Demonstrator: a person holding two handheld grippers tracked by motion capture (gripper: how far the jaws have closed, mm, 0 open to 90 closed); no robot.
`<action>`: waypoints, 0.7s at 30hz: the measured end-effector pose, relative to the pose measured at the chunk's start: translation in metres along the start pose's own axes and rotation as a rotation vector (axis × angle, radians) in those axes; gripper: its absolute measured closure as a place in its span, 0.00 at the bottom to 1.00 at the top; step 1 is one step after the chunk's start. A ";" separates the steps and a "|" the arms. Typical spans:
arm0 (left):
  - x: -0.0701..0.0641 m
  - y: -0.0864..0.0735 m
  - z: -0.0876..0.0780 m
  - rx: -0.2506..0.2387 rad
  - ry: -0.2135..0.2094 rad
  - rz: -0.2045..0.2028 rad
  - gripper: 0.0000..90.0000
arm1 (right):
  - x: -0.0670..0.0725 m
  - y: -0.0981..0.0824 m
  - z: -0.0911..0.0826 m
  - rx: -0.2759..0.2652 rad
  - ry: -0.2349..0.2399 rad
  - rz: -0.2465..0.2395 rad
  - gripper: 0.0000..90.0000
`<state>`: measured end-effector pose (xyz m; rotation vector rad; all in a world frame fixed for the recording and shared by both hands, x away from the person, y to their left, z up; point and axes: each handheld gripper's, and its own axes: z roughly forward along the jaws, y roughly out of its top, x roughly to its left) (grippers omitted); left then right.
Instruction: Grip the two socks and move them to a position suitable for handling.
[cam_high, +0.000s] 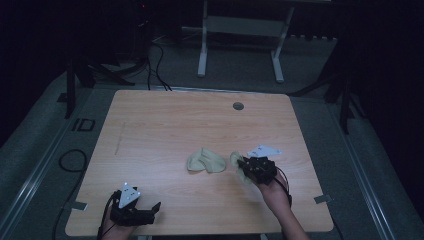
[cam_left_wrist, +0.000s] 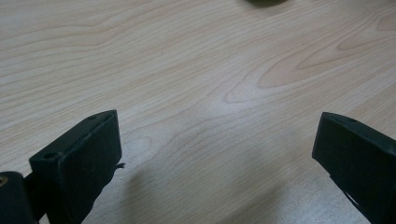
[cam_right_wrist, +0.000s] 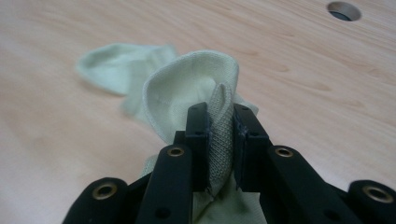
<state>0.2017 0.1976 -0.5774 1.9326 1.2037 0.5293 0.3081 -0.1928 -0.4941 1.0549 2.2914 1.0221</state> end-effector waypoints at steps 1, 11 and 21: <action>0.000 0.000 0.000 -0.003 0.003 -0.002 0.01 | 0.005 -0.003 -0.004 -0.002 -0.001 -0.013 0.87; -0.005 0.002 0.001 -0.006 -0.027 0.000 0.01 | 0.046 -0.051 -0.019 0.022 0.019 -0.021 0.87; -0.016 0.003 0.005 0.008 -0.036 0.029 0.05 | 0.061 -0.087 0.001 0.096 0.054 -0.054 0.67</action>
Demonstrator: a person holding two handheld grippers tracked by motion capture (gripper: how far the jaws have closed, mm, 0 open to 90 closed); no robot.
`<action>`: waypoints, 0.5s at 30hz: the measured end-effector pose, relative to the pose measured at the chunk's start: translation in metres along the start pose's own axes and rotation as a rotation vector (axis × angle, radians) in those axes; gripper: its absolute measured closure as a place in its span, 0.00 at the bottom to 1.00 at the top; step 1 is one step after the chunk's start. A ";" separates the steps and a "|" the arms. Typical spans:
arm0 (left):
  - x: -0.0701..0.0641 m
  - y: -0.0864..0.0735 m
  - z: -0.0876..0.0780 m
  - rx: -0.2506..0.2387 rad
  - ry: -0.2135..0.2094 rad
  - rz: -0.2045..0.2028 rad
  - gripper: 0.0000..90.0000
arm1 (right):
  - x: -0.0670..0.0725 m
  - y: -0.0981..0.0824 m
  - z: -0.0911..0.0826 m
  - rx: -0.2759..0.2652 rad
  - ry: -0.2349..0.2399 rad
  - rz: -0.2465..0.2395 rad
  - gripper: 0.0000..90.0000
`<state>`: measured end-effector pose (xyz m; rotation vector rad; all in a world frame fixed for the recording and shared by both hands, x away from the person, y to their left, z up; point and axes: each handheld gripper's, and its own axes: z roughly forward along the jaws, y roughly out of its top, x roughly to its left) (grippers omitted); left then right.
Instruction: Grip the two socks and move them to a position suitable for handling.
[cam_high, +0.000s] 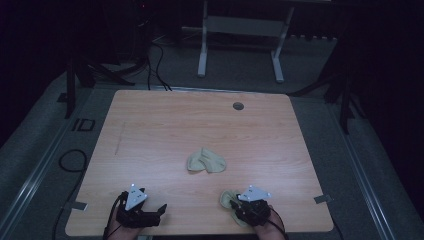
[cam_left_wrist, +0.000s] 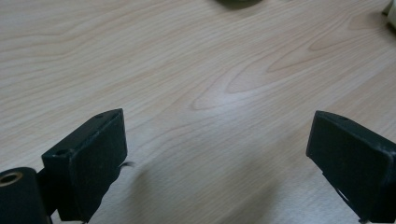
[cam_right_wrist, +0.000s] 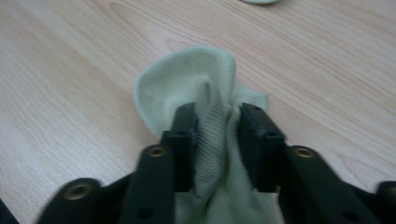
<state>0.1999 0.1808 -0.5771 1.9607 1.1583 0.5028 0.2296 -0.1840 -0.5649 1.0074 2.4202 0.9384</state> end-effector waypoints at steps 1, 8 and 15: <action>0.000 0.000 0.001 0.000 -0.001 -0.002 0.06 | 0.001 0.000 0.000 0.002 0.009 0.002 0.61; -0.011 0.004 0.002 -0.003 -0.046 0.023 0.05 | 0.009 0.002 0.006 0.001 0.025 0.000 0.37; -0.032 0.014 0.006 -0.017 -0.118 0.077 0.05 | 0.014 0.010 0.015 0.002 0.016 0.011 0.30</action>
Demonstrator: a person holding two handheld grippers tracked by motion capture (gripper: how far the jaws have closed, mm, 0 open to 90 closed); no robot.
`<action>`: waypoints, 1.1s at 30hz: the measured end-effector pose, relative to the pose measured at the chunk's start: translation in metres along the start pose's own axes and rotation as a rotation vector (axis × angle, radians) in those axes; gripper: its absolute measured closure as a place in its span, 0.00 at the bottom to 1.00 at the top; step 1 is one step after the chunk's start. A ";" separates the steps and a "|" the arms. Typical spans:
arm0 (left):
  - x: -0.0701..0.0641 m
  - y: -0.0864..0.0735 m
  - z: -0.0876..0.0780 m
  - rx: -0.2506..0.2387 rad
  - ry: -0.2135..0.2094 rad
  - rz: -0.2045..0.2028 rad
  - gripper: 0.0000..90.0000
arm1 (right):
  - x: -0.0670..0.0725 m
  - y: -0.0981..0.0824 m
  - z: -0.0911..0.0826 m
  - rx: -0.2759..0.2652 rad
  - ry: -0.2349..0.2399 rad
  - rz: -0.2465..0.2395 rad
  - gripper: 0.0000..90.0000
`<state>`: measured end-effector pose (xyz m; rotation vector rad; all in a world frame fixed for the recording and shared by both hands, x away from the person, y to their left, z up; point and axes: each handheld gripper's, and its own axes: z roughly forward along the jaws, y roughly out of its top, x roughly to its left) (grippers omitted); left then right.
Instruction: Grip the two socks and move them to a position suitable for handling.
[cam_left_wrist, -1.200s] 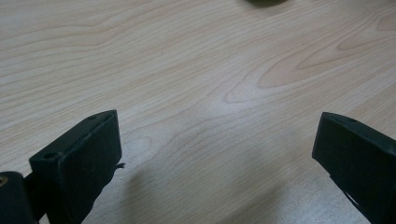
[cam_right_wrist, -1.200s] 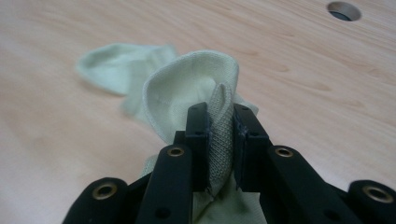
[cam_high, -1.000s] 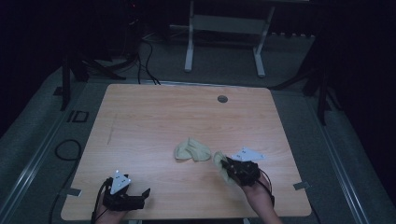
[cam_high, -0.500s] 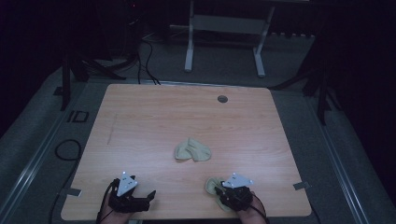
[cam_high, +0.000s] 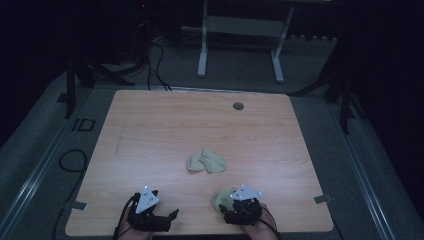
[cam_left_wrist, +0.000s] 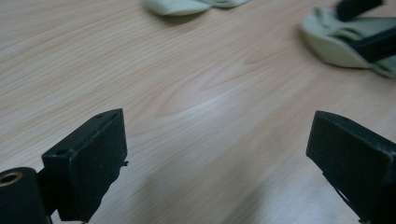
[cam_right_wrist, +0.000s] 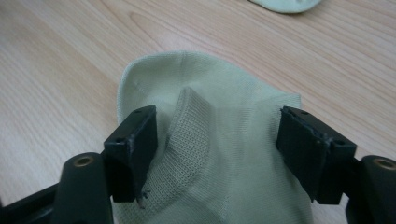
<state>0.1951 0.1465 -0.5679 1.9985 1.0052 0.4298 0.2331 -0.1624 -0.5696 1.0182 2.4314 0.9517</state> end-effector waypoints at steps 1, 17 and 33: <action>0.000 0.000 0.000 0.000 0.000 0.000 0.05 | 0.000 0.000 0.000 0.000 0.000 0.000 0.30; -0.033 0.045 0.010 -0.055 -0.174 0.108 0.50 | 0.018 0.008 -0.033 -0.025 0.073 -0.063 0.60; -0.072 0.071 0.079 0.121 -0.241 0.266 0.98 | 0.023 -0.007 -0.017 0.043 0.072 -0.049 0.53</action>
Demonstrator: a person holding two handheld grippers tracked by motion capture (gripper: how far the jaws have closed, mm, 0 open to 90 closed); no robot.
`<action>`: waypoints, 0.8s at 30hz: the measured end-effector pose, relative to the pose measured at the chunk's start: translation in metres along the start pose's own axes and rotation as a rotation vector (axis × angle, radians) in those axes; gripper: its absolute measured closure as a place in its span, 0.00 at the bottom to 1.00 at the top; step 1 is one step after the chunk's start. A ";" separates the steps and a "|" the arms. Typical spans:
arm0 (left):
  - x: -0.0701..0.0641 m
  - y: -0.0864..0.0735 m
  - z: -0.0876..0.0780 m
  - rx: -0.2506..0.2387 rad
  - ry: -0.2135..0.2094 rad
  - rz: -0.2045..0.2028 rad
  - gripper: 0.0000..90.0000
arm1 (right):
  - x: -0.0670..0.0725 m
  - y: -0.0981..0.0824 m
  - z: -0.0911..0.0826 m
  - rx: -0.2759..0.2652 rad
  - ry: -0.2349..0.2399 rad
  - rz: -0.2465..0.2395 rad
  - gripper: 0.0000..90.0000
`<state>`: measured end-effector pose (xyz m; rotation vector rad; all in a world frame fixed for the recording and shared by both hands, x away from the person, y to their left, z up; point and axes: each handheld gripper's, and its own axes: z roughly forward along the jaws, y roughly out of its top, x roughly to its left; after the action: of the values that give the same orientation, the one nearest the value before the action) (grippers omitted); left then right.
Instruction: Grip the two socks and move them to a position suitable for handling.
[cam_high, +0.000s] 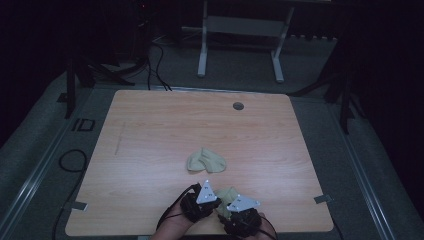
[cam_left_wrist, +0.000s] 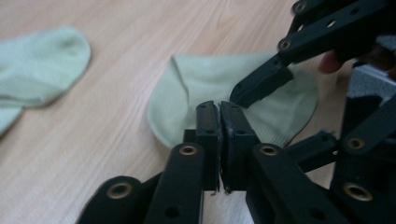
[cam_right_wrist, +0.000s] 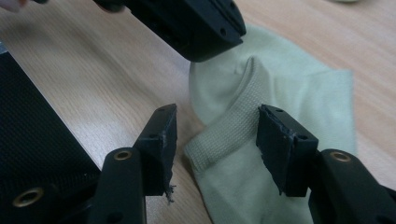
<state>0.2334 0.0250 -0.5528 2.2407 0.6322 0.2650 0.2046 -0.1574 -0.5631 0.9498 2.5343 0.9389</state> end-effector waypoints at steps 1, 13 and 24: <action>0.000 0.000 0.000 0.000 0.000 0.000 0.98 | 0.000 0.000 0.000 -0.004 -0.003 -0.001 0.53; 0.007 -0.015 0.007 0.045 0.024 -0.026 0.99 | 0.001 0.000 -0.001 0.008 -0.062 -0.060 0.87; 0.008 -0.015 0.007 0.045 0.019 -0.021 0.99 | -0.020 0.006 -0.031 -0.062 -0.046 0.003 0.90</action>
<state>0.2374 0.0333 -0.5687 2.2758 0.6774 0.2637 0.2083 -0.1827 -0.5352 0.9467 2.4511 0.9792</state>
